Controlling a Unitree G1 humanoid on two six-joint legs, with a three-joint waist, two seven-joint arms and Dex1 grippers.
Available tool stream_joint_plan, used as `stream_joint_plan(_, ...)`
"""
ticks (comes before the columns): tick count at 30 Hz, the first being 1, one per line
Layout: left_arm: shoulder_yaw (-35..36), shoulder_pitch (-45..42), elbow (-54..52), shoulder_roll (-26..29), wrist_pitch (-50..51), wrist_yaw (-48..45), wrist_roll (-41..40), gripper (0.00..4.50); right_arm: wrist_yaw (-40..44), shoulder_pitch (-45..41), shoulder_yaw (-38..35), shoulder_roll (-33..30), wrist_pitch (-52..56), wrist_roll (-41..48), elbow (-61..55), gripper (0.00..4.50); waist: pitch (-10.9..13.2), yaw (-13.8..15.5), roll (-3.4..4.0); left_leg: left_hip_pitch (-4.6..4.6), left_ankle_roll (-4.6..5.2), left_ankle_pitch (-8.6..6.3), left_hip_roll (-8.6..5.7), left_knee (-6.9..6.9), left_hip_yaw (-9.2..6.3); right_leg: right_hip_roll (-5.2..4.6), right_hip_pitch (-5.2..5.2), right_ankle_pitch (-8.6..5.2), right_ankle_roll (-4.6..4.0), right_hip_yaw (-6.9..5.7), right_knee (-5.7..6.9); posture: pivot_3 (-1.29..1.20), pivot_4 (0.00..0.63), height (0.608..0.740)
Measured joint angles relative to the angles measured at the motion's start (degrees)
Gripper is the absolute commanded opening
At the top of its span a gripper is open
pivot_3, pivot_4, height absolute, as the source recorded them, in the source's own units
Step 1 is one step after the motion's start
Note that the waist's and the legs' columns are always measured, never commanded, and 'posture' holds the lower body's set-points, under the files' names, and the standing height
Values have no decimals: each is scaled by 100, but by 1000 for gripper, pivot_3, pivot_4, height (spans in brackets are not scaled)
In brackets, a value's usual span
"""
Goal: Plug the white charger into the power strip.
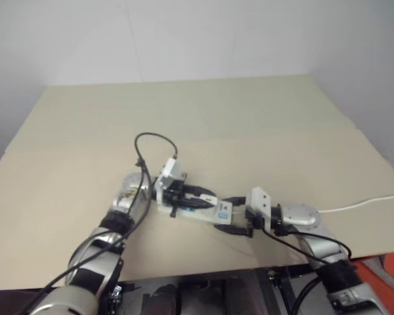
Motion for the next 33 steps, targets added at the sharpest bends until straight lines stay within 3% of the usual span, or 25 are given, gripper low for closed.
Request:
stream_joint_plan(6,202,211,17,-67,-341,0,21,1010,-2,-36,22,0,-56,-2,57,3422,-5,-1,-2,5,0,0,0,0,0,0,5,1,1,0,1,0,150,740)
stream_joint_plan(15,-38,241,53,4,-879,0,126,1010,-14,-43,37,2,-74,-15,114,3422,-57,0,-5,13,1,0,1,-7,1,0,12,1,1,0,-4,0,150,740)
stream_joint_plan(26,84,209,211,-64,-848,0,242,1010,-75,-22,60,2,-74,-56,153,3422,-127,9,-5,24,2,-2,1,-11,0,1,30,0,2,-3,-12,0,150,740)
stream_joint_plan(30,185,223,414,-72,-758,11,387,2247,-86,12,90,0,-73,-59,162,3422,-127,5,-5,100,5,-3,2,-76,1,2,103,1,9,-7,-69,0,150,740)
stream_joint_plan(33,406,214,496,-77,-774,35,489,3159,-62,13,89,-8,-73,-54,154,3422,-129,0,-1,104,9,-6,5,-79,0,2,106,0,11,-7,-74,0,150,740)
